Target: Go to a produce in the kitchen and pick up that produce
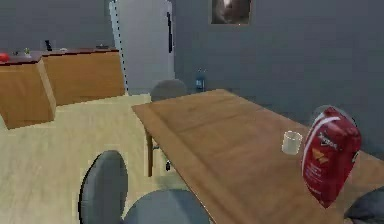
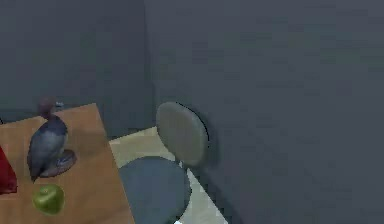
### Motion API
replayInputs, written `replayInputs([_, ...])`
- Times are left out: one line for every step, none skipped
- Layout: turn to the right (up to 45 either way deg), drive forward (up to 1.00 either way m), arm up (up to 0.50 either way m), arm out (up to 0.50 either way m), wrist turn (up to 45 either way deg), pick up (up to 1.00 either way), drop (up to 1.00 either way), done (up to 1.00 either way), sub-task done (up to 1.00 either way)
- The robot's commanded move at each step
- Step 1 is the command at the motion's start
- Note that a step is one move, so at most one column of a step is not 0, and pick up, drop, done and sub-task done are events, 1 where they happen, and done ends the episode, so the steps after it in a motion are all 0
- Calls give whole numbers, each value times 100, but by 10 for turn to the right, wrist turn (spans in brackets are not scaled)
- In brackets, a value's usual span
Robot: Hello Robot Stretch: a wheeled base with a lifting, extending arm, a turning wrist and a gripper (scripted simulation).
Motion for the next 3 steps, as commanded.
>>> replayInputs([-360, 0, 0, 0, 0, 0, 0, 0, 0])
replayInputs([0, 0, 50, 0, 0, 0, 0, 0, 0])
replayInputs([0, 0, 38, 0, 0, 0, 0, 0, 0])
